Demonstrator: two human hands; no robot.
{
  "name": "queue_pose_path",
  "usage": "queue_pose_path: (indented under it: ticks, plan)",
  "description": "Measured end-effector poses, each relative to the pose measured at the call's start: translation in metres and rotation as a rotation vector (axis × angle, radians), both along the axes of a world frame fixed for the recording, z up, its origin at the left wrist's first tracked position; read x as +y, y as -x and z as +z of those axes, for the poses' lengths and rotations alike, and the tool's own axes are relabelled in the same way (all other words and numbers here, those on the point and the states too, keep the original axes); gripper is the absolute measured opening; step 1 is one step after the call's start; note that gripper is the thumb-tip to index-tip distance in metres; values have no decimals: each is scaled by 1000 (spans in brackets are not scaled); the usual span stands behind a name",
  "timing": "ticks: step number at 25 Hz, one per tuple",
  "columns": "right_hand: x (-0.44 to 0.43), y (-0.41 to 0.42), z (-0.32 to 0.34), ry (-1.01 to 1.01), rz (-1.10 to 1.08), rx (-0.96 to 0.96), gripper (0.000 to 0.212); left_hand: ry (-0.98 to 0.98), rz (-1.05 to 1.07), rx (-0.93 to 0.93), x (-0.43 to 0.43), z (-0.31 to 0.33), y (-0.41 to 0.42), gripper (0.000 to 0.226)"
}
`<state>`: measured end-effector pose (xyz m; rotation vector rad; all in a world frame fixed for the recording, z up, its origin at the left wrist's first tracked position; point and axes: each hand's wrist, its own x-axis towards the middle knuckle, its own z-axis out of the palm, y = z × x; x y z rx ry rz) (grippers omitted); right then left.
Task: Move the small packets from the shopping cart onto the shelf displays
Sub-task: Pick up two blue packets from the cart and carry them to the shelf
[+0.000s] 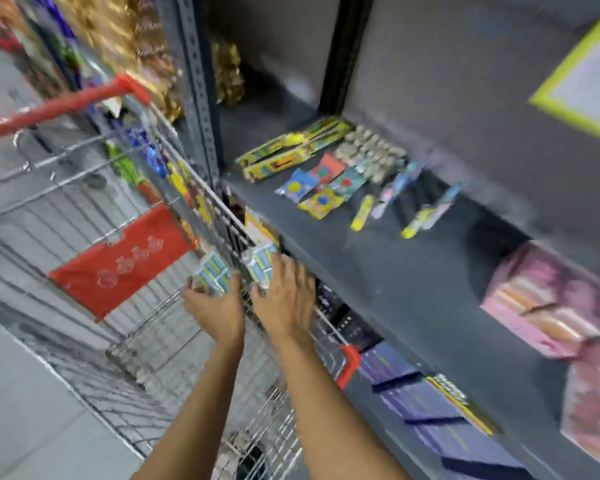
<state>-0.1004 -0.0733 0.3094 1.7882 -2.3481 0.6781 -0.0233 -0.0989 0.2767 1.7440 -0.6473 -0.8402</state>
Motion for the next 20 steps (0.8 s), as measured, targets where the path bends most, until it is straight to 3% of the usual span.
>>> queue_pose_path:
  ticks: [7, 11, 15, 20]
  plan:
    - [-3, 87, 123, 273, -180, -96, 55, 341, -322, -113, -31, 144, 76, 77]
    - [36, 159, 151, 370, -349, -60, 49, 477, -575, -81, 7, 170, 147, 68]
    - [122, 242, 145, 315, -546, -12, 51, 444, -892, -7, 86, 165, 238, 76]
    - [254, 317, 119, 221, -851, -46, 53, 333, -1250, 17, 190, 151, 315, 61]
